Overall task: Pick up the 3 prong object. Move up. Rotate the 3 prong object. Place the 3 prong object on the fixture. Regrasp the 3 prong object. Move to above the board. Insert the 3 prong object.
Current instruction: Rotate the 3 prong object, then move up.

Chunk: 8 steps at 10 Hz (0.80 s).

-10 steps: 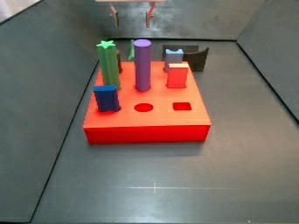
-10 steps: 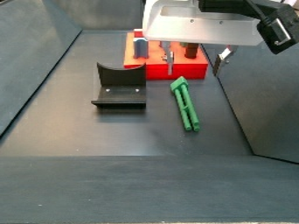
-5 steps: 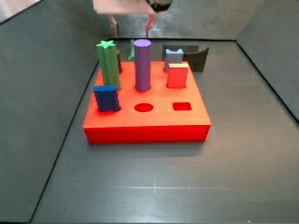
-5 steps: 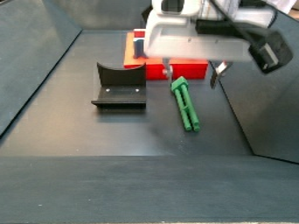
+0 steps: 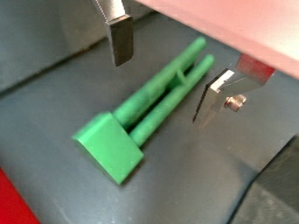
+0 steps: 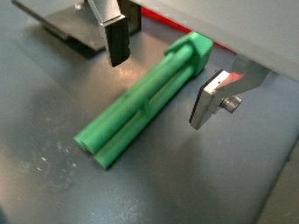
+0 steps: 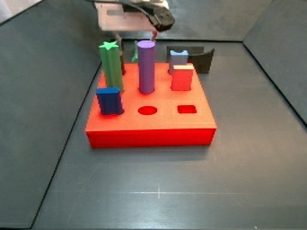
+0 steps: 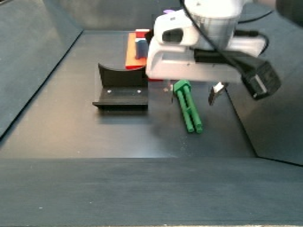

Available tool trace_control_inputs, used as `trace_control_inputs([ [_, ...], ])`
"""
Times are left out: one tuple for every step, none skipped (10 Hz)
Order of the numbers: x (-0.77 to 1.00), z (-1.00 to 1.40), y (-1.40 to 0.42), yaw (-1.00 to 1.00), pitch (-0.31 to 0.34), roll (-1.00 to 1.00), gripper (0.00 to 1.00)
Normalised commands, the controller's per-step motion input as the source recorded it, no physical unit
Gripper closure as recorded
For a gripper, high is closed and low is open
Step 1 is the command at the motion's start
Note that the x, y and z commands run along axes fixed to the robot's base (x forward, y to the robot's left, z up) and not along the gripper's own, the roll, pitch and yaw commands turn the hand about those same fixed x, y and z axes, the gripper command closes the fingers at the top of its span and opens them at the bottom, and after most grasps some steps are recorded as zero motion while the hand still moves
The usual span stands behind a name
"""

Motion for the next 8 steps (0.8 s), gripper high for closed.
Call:
trace_control_inputs([
  [0.04, -0.46, 0.02, -0.03, -0.016, 0.05, 0.0],
  [0.03, -0.3, 0.02, -0.03, -0.021, 0.06, 0.0],
  [0.03, -0.21, 0.02, -0.03, -0.026, 0.06, 0.0],
  [0.0, 0.0, 0.0, 0.0, 0.0, 0.0, 1.0],
  [0.0, 0.83, 0.0, 0.0, 0.0, 0.0, 1.0],
  [-0.02, 0.8, -0.01, 0.0, 0.015, 0.0, 1.0],
  [-0.03, 0.69, -0.01, 0.0, 0.029, -0.01, 1.0],
  [-0.02, 0.56, 0.0, 0.01, 0.036, -0.02, 1.0],
])
